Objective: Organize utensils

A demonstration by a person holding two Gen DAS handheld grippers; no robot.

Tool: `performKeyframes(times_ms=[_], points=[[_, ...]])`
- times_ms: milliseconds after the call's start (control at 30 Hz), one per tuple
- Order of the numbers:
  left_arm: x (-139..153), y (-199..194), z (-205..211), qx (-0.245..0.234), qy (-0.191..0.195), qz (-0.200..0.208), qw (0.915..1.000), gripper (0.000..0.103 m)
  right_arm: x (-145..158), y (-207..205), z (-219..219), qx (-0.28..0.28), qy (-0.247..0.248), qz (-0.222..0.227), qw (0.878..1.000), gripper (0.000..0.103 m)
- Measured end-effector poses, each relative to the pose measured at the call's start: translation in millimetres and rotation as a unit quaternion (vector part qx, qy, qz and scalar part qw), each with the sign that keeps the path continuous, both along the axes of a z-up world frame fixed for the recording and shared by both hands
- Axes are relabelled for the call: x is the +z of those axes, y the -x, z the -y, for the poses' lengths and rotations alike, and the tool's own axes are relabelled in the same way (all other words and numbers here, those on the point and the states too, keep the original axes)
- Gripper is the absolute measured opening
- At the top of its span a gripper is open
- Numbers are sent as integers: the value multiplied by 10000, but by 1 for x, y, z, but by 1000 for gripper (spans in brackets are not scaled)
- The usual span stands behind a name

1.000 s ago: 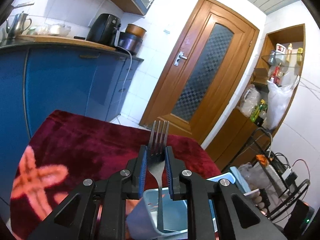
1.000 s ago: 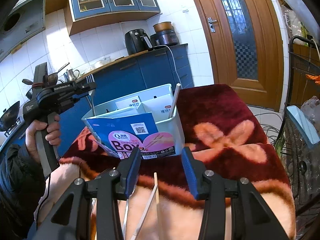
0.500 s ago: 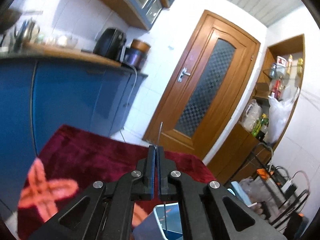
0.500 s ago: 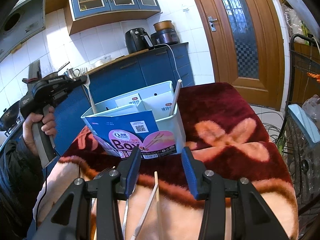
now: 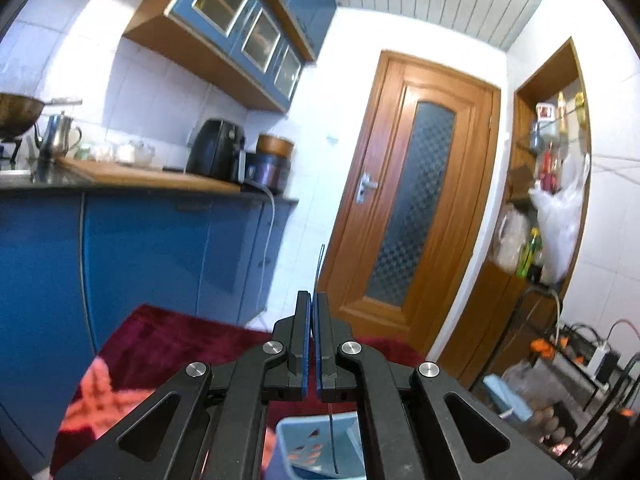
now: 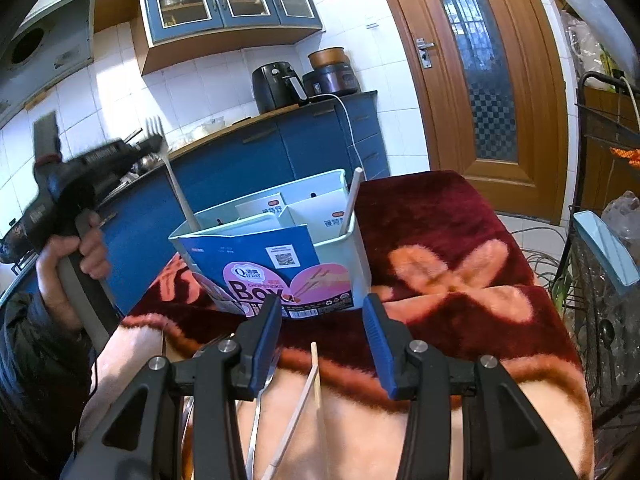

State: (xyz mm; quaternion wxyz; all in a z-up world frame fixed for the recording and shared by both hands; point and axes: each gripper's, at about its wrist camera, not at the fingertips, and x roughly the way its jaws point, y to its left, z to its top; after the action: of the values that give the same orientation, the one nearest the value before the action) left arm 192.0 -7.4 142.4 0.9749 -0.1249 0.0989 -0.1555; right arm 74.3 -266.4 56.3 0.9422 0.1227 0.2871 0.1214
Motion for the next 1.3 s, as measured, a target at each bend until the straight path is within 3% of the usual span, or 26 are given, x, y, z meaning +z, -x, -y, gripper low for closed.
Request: performKeyframes(times_ms=[100,333,733,900,1167,1200,1267,1300], points=[[-2,-3,10,42,-211,59,9998,1,-1,-1,1,-8,-43,-15,10000,46],[-41,-21,19,23,-419,-474,9980,1,1,4,1,37,-19,44,10000,46],[-3,13,-3,44,-251,-80,9996,1,0,6,-3,110,-82,99,9999,46],[-16,10,6,53,-540,-254,9982,1,1,7,-6,115,-61,116,9998,46],[-44,6,15,-211,-662,-694,9952,3,2,10,-4,75,-58,111,9999,46],[-46,7,16,-240,-698,-718,9947,4,2,10,-4,79,-64,110,9999,46],[-48,9,18,-238,-835,-767,9933,17,2,11,-5,89,-65,111,9999,46],[-48,11,18,-224,-883,-782,9928,34,2,11,-5,95,-68,113,9999,46]])
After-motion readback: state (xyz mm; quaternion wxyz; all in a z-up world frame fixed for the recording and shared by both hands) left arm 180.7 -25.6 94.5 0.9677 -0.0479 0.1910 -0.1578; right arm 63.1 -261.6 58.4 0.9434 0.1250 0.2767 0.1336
